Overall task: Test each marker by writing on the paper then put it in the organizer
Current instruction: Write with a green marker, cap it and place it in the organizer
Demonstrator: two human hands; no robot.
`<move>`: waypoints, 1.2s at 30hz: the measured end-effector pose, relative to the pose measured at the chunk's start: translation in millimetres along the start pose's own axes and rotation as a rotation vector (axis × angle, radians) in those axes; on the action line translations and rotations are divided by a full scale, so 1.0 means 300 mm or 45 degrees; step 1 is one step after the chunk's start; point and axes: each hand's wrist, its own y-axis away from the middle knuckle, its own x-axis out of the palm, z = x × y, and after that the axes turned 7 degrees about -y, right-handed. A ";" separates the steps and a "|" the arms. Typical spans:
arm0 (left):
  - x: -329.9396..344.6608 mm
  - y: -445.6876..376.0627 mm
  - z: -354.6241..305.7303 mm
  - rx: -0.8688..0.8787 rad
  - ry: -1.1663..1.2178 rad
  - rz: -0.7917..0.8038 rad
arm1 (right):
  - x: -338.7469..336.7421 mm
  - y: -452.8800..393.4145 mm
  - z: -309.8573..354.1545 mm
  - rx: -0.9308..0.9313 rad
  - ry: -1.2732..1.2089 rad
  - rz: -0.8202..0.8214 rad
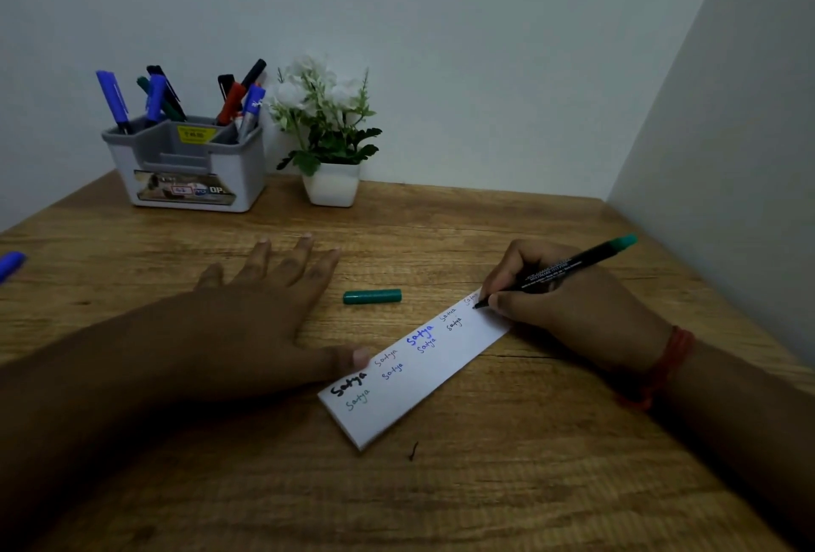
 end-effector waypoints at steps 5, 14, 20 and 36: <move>0.003 -0.004 0.002 -0.004 -0.004 0.006 | 0.001 -0.003 0.000 0.017 0.005 -0.004; -0.005 0.005 -0.006 -0.005 -0.023 0.016 | -0.001 -0.008 -0.005 0.025 -0.005 -0.039; 0.002 -0.004 -0.002 0.000 -0.044 -0.001 | 0.000 -0.011 -0.007 0.018 0.016 -0.032; 0.003 -0.006 -0.003 0.004 -0.051 0.008 | -0.001 -0.008 -0.007 0.037 0.061 -0.071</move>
